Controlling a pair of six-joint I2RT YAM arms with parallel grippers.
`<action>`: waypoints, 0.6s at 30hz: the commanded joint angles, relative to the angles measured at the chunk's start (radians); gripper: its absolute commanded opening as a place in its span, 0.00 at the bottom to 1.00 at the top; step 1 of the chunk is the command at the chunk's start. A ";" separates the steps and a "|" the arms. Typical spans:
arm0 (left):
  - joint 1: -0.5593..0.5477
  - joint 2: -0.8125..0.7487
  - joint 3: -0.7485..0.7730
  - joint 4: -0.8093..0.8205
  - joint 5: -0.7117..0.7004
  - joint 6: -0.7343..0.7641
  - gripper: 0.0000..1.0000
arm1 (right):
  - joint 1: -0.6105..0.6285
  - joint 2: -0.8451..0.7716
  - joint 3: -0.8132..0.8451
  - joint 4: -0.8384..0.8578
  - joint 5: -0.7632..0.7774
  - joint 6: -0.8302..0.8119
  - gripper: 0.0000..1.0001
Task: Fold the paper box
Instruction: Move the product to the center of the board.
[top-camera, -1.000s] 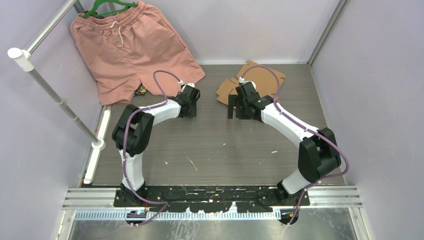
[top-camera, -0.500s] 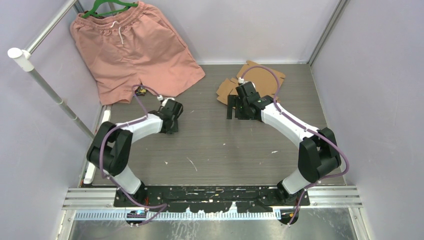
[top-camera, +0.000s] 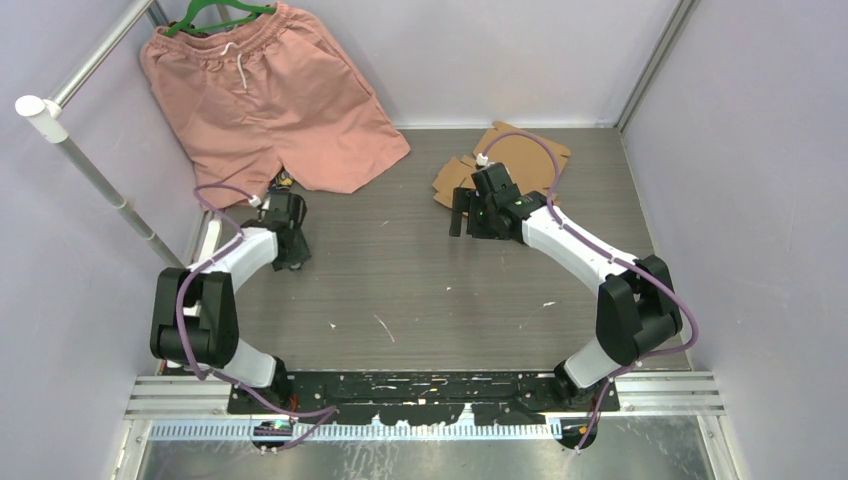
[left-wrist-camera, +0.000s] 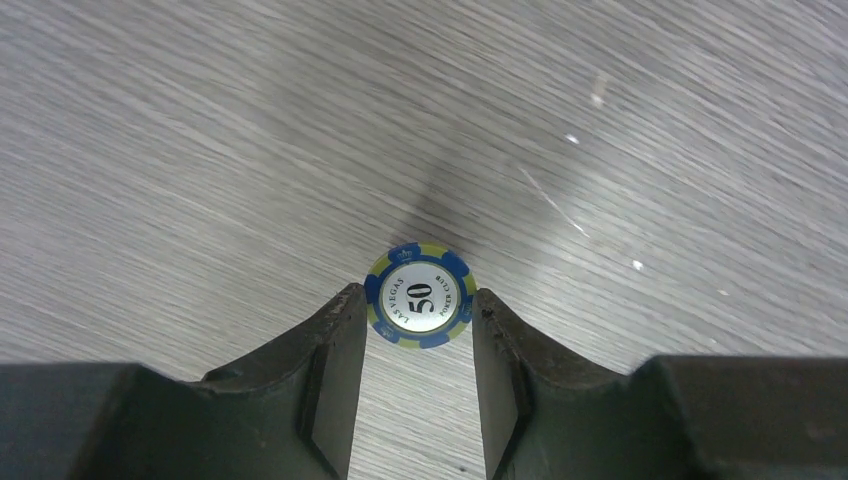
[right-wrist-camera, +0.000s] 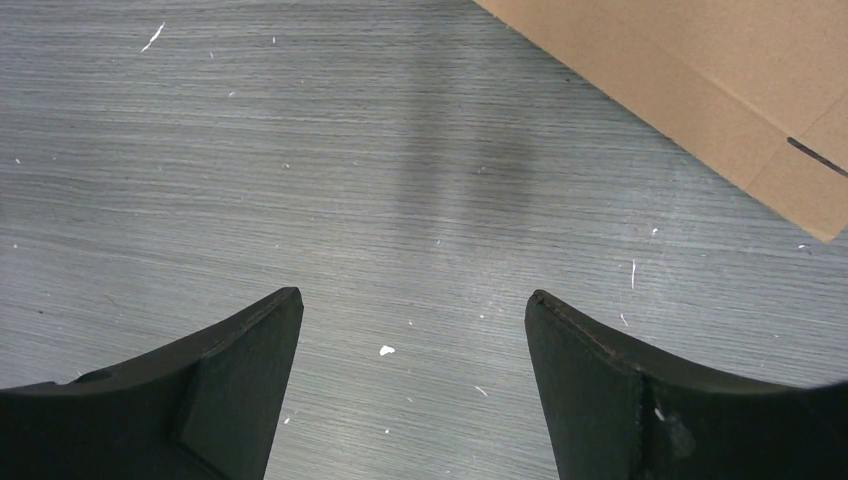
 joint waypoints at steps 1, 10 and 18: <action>0.087 -0.004 0.019 0.005 0.072 0.015 0.43 | -0.003 -0.008 0.032 0.031 -0.009 0.002 0.87; 0.119 0.089 0.126 -0.014 0.110 -0.005 0.60 | -0.003 0.034 0.085 -0.005 0.029 -0.031 0.88; 0.117 0.024 0.115 -0.031 0.180 -0.011 0.65 | -0.048 0.152 0.233 -0.082 0.139 -0.047 0.88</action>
